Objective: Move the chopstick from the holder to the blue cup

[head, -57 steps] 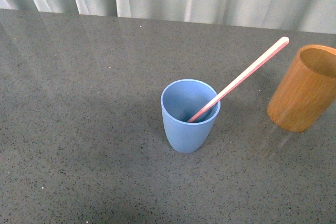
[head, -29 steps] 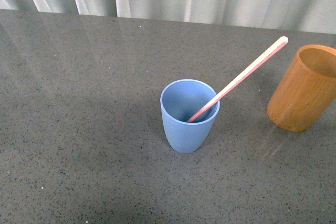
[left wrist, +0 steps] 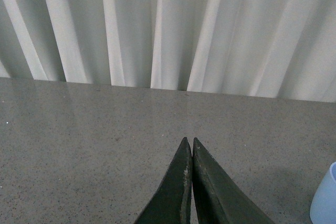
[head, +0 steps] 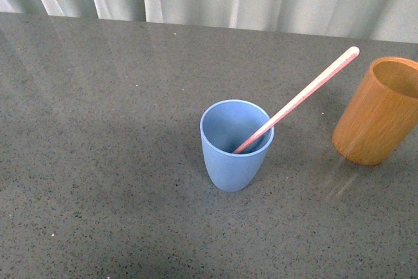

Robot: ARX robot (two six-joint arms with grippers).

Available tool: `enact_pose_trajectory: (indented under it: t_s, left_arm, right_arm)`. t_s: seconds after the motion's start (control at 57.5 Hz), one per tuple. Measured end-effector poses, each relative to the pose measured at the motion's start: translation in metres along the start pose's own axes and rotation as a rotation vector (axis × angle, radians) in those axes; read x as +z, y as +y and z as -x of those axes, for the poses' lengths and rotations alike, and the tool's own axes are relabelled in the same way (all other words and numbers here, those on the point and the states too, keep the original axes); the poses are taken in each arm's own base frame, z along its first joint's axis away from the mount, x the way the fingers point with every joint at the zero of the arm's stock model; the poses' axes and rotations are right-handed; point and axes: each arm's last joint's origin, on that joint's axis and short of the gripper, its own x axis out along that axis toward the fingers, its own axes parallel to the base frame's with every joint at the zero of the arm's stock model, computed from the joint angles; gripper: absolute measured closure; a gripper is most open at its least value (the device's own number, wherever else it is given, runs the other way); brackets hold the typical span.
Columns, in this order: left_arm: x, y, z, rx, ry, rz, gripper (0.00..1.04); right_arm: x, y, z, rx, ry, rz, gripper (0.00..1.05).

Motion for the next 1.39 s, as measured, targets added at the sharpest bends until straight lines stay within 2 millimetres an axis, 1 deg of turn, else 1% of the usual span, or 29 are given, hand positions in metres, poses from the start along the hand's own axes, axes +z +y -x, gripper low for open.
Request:
enact_pose_trajectory:
  t_s: [0.209, 0.261, 0.313, 0.766, 0.835, 0.853, 0.87, 0.888, 0.94, 0.957, 0.992, 1.062, 1.131, 1.149, 1.184, 1.201, 1.236, 1.253, 1.288, 1.323, 1.392]
  left_arm:
    - [0.000, 0.000, 0.000, 0.000, 0.000, 0.000, 1.01]
    - [0.000, 0.000, 0.000, 0.000, 0.000, 0.000, 1.01]
    - [0.000, 0.000, 0.000, 0.000, 0.000, 0.000, 1.01]
    - [0.000, 0.000, 0.000, 0.000, -0.001, 0.001, 1.01]
    - [0.000, 0.000, 0.000, 0.000, -0.001, 0.000, 0.87]
    - [0.000, 0.000, 0.000, 0.000, -0.001, 0.000, 0.86]
    - [0.000, 0.000, 0.000, 0.000, -0.001, 0.000, 0.80]
    - [0.000, 0.000, 0.000, 0.000, 0.000, 0.000, 0.78]
    - [0.000, 0.000, 0.000, 0.000, 0.000, 0.000, 0.68]
    - [0.000, 0.000, 0.000, 0.000, -0.001, 0.000, 0.64]
    - [0.000, 0.000, 0.000, 0.000, -0.001, 0.000, 0.59]
    - [0.000, 0.000, 0.000, 0.000, -0.001, 0.000, 0.48]
    - [0.000, 0.000, 0.000, 0.000, -0.001, 0.000, 0.34]
    - [0.000, 0.000, 0.000, 0.000, -0.001, 0.000, 0.30]
    - [0.000, 0.000, 0.000, 0.000, -0.001, 0.000, 0.25]
    - [0.000, 0.000, 0.000, 0.000, -0.001, 0.000, 0.23]
    - [0.000, 0.000, 0.000, 0.000, -0.001, 0.000, 0.16]
    - [0.000, 0.000, 0.000, 0.000, -0.001, 0.000, 0.14]
    - [0.000, 0.000, 0.000, 0.000, 0.000, 0.000, 0.07]
    - [0.000, 0.000, 0.000, 0.000, 0.000, -0.001, 0.05]
    - [0.000, 0.000, 0.000, 0.000, -0.001, 0.000, 0.08]
  right_arm:
    - [0.000, 0.000, 0.004, 0.000, 0.000, 0.000, 1.04]
    - [-0.004, 0.000, 0.011, 0.000, 0.032, 0.000, 1.04]
    - [-0.003, 0.000, 0.015, -0.001, 0.011, 0.000, 1.04]
    - [-0.003, 0.000, 0.015, -0.002, 0.006, 0.000, 1.04]
    - [-0.003, 0.000, 0.015, -0.001, 0.006, 0.000, 0.93]
    - [-0.003, 0.000, 0.015, -0.001, 0.006, 0.000, 0.89]
    - [-0.003, 0.000, 0.015, -0.001, 0.006, 0.000, 0.85]
    - [-0.003, 0.000, 0.015, -0.001, 0.006, 0.000, 0.82]
    - [-0.003, 0.000, 0.015, -0.001, 0.006, 0.000, 0.71]
    - [-0.003, 0.000, 0.015, -0.001, 0.006, 0.000, 0.69]
    - [-0.003, 0.000, 0.015, -0.001, 0.006, 0.000, 0.62]
    - [-0.003, 0.000, 0.015, -0.001, 0.006, 0.000, 0.52]
    - [-0.003, 0.000, 0.015, -0.001, 0.006, 0.000, 0.38]
    - [-0.003, 0.000, 0.015, -0.001, 0.006, 0.000, 0.36]
    - [-0.003, 0.000, 0.015, -0.001, 0.006, 0.000, 0.29]
    - [-0.003, 0.000, 0.015, -0.001, 0.006, 0.000, 0.27]
    - [-0.003, 0.000, 0.015, -0.001, 0.006, 0.000, 0.22]
    - [-0.003, 0.000, 0.015, -0.001, 0.006, 0.000, 0.18]
    - [-0.003, 0.000, 0.015, -0.001, 0.006, 0.000, 0.11]
    - [-0.003, 0.000, 0.015, -0.001, 0.006, -0.002, 0.08]
    - [-0.003, 0.000, 0.015, -0.001, 0.006, -0.002, 0.11]
